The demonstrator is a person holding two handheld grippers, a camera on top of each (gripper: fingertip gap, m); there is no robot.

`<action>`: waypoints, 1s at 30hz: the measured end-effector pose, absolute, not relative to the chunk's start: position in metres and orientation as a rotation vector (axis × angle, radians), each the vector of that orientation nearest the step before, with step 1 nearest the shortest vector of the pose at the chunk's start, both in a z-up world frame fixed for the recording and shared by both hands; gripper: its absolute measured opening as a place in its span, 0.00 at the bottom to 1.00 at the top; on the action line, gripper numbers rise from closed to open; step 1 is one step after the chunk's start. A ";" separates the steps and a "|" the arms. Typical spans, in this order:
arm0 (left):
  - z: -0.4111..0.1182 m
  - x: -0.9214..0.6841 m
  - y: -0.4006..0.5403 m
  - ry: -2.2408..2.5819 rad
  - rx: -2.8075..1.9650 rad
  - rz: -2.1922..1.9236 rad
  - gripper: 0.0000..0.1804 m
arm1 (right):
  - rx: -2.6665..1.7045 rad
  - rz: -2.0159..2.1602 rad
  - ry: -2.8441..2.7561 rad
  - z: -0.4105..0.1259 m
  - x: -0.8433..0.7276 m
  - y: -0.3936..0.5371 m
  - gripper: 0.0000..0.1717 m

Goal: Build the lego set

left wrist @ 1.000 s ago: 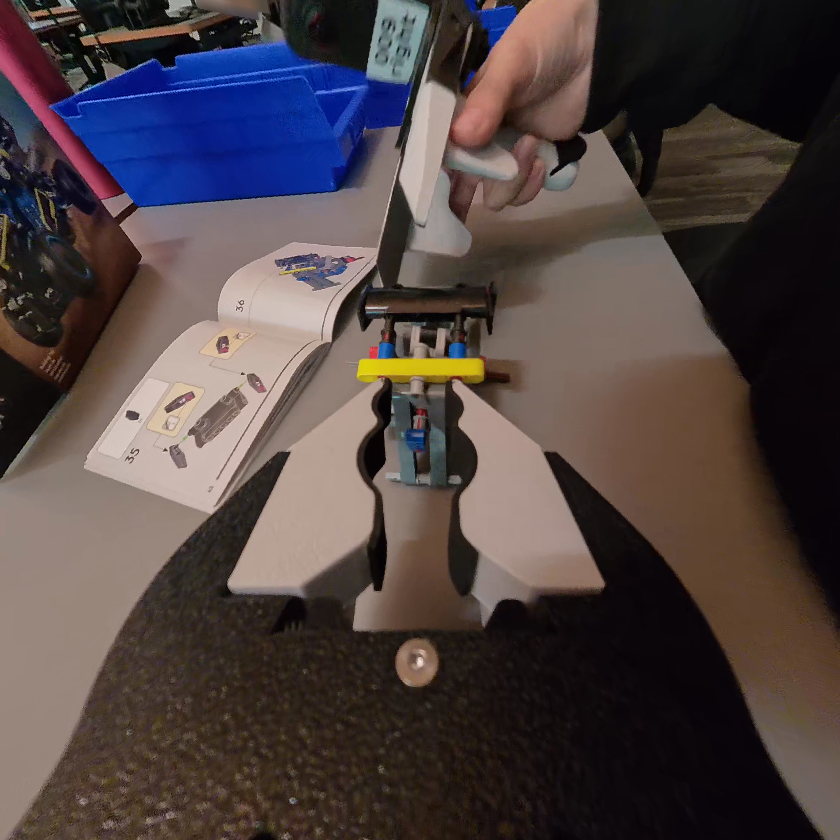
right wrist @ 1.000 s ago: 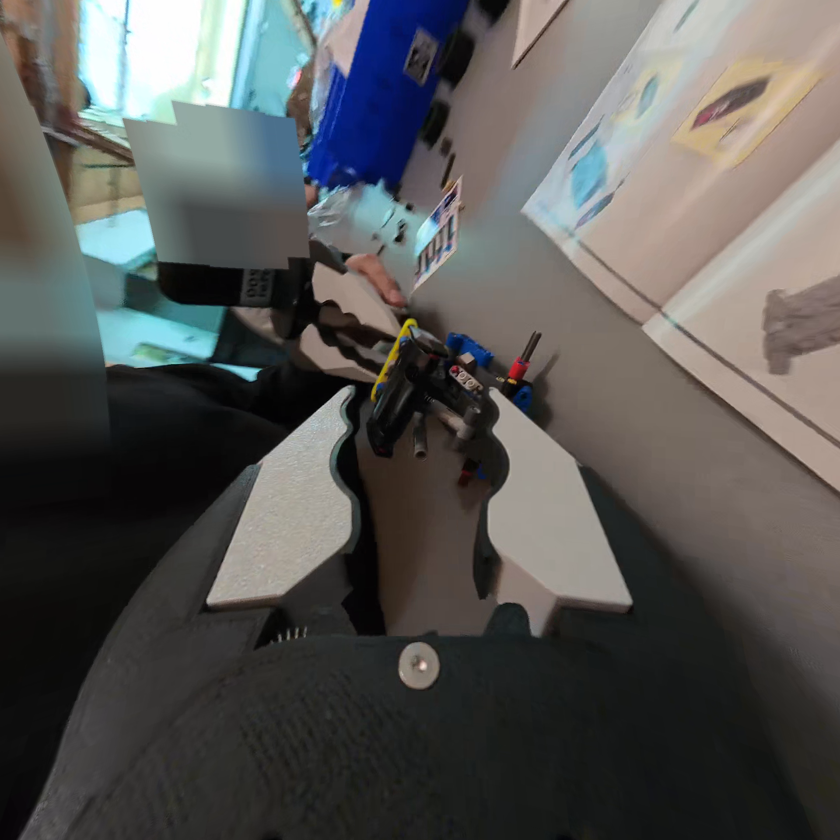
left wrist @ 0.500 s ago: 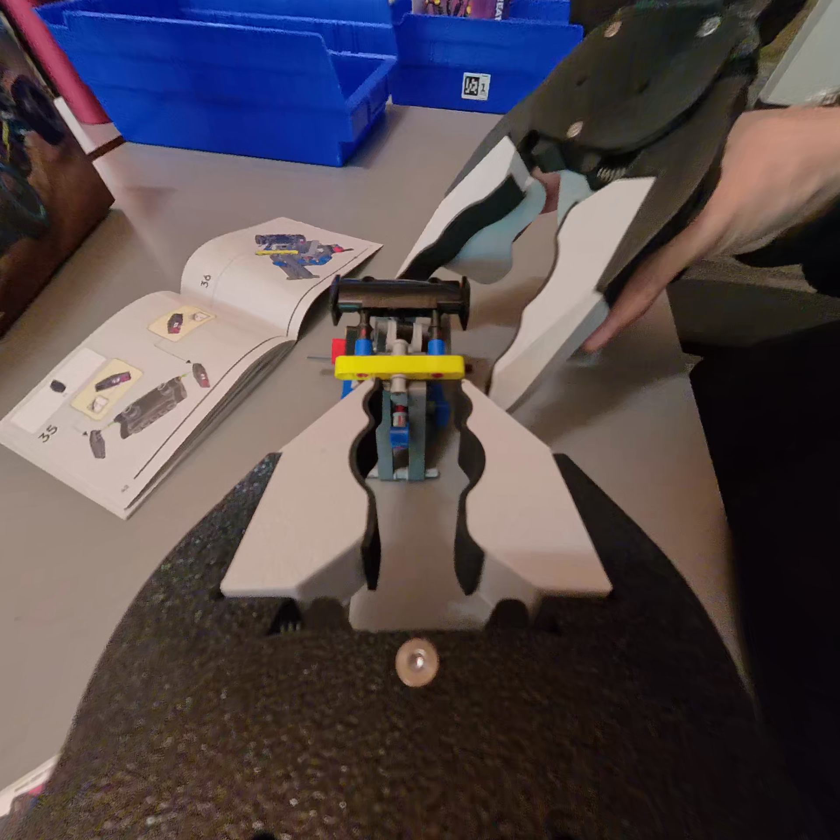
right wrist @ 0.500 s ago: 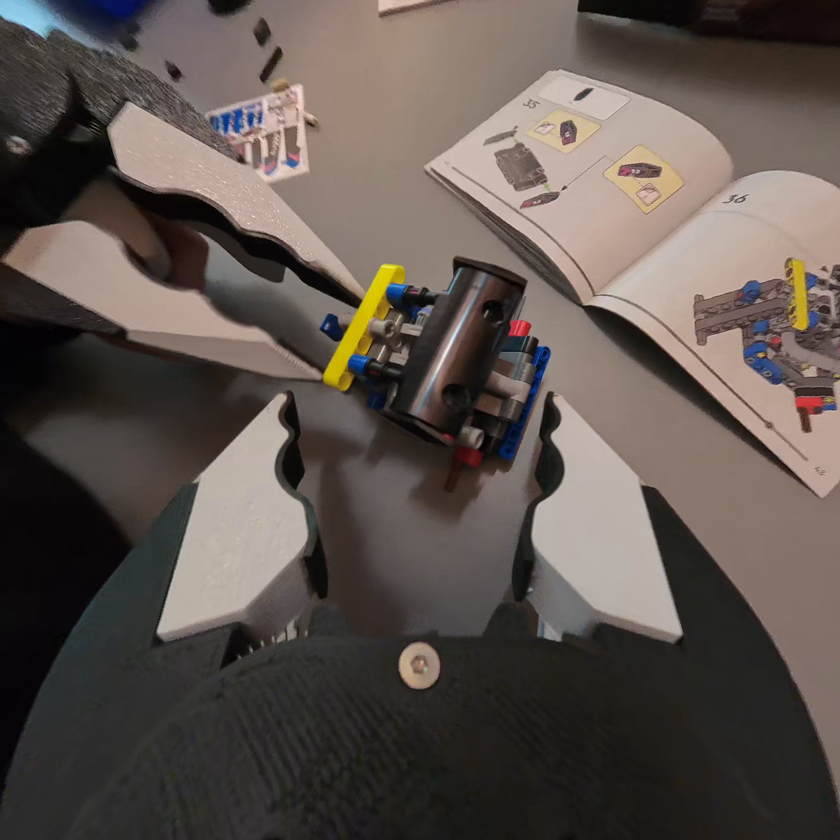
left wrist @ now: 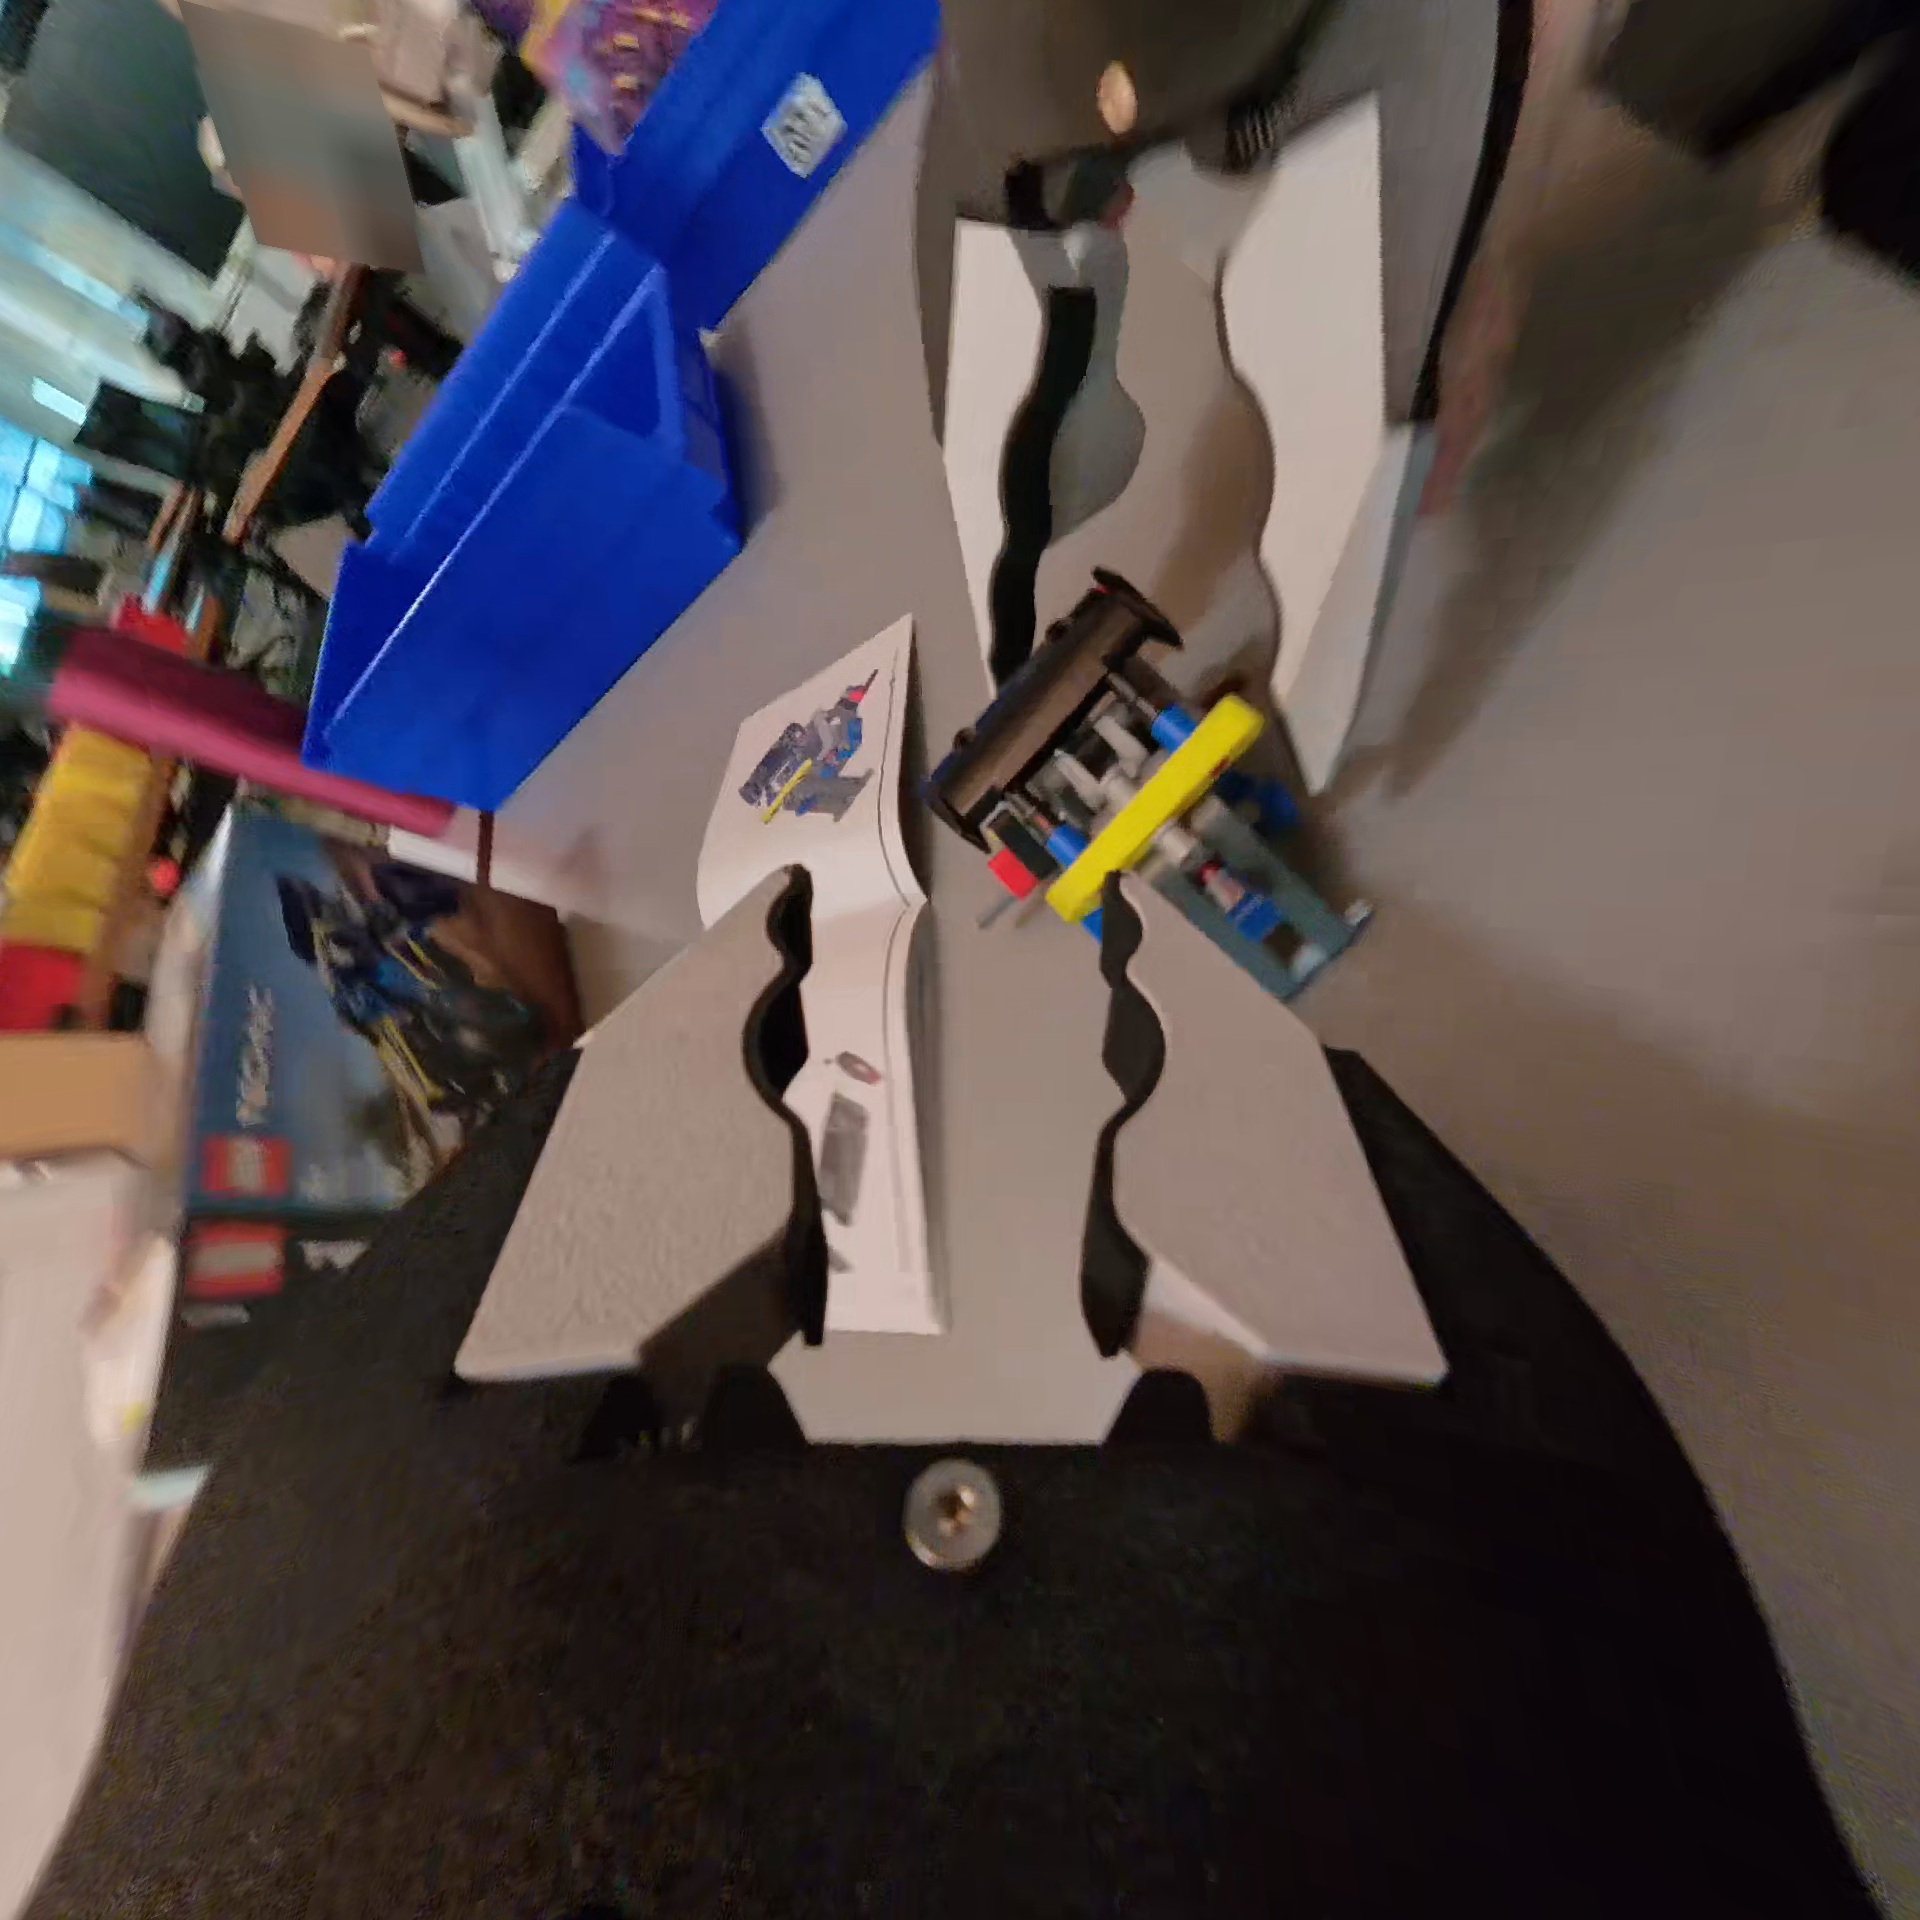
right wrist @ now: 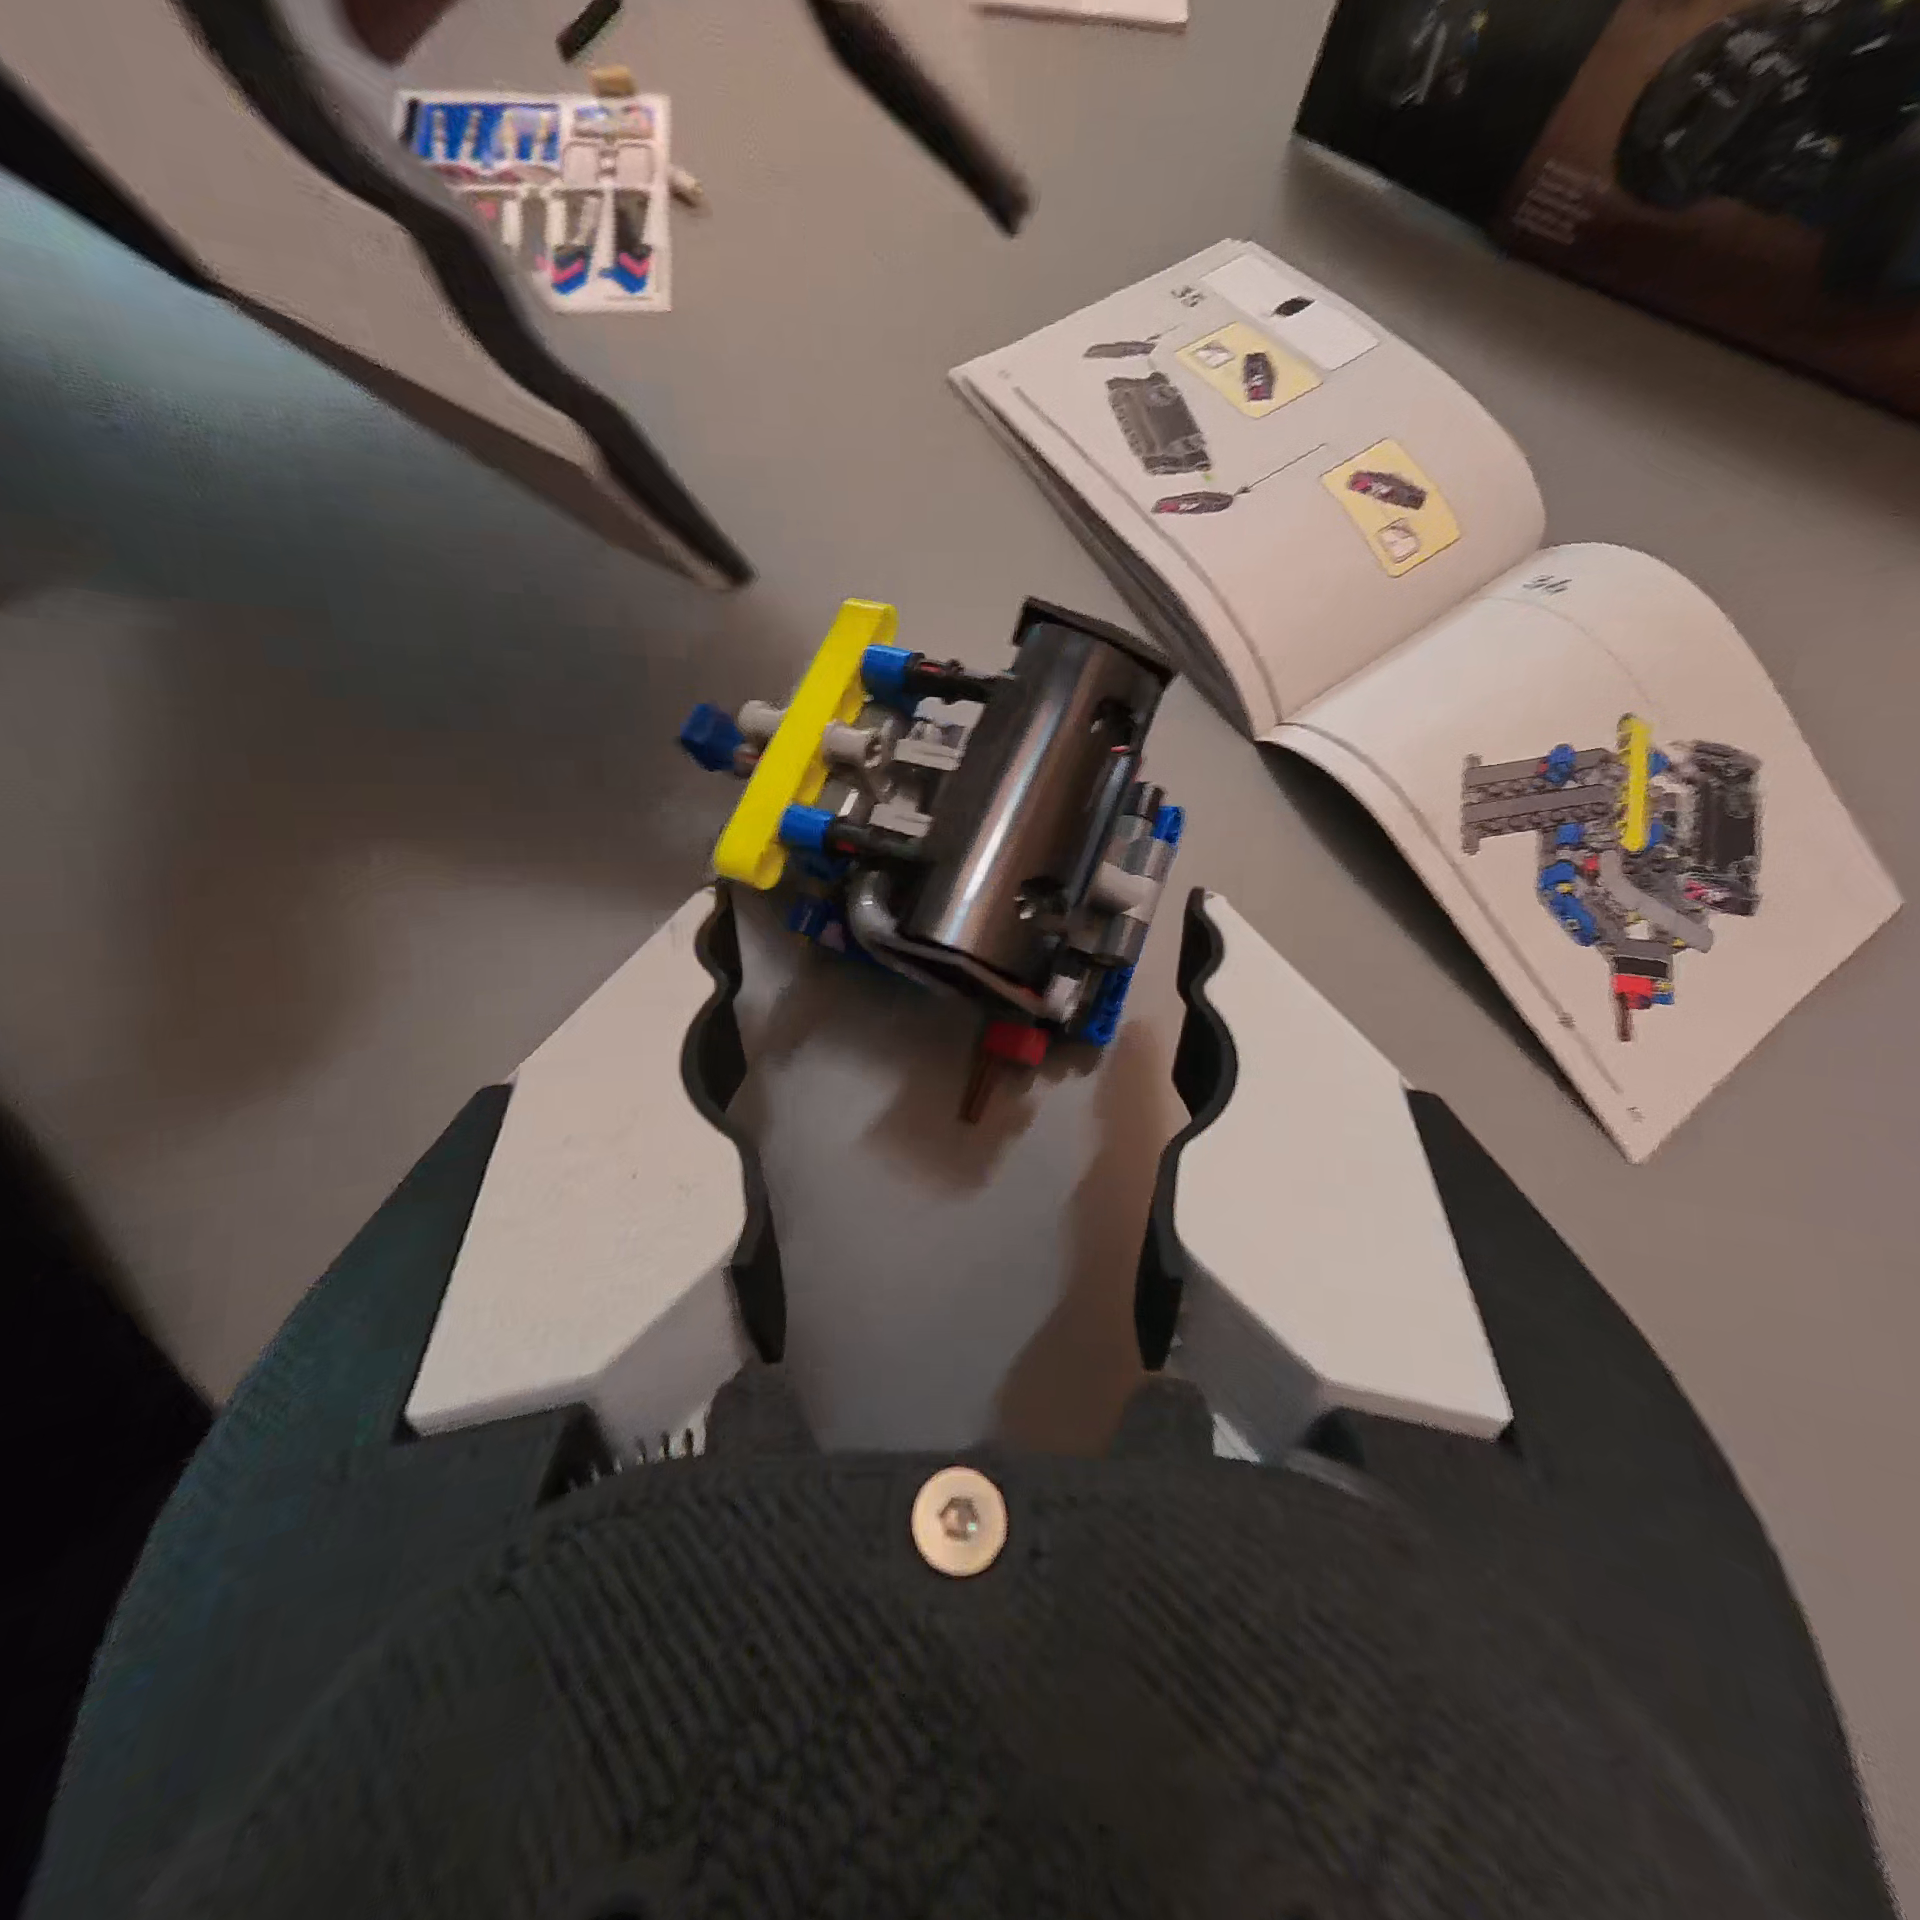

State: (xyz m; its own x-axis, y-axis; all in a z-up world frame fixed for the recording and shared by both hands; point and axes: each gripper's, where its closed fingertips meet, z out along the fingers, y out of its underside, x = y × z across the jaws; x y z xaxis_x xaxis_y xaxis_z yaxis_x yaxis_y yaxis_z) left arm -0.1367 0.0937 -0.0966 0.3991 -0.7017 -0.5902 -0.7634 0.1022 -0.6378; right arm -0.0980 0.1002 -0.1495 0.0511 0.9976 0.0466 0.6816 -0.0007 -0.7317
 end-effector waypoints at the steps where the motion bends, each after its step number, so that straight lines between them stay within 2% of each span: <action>1: -0.103 -0.137 0.097 1.415 -1.603 0.117 0.32 | -1.773 0.715 -1.693 -0.150 -0.097 0.094 0.48; 4: -0.123 -0.136 0.098 1.638 -1.645 0.141 0.42 | -1.807 0.740 -1.657 -0.145 -0.092 0.084 0.47; 9: -0.138 -0.128 0.104 1.876 -1.563 0.259 0.41 | -1.811 0.742 -1.575 -0.147 -0.099 0.081 0.49; 13: -0.134 -0.120 0.104 1.905 -1.537 0.265 0.30 | -1.712 0.678 -1.564 -0.140 -0.101 0.095 0.40; 17: -0.127 -0.112 0.091 1.808 -1.632 0.087 0.15 | -1.660 0.719 -1.613 -0.136 -0.095 0.107 0.43; 20: -0.125 -0.111 0.080 1.731 -1.730 -0.040 0.25 | -1.686 0.834 -1.715 -0.144 -0.087 0.099 0.45; 25: -0.112 -0.114 0.092 1.512 -1.744 -0.254 0.35 | -1.700 0.945 -1.683 -0.136 -0.084 0.101 0.46; 30: -0.122 -0.103 0.098 1.389 -1.718 -0.604 0.39 | -1.751 0.978 -1.629 -0.140 -0.092 0.091 0.49</action>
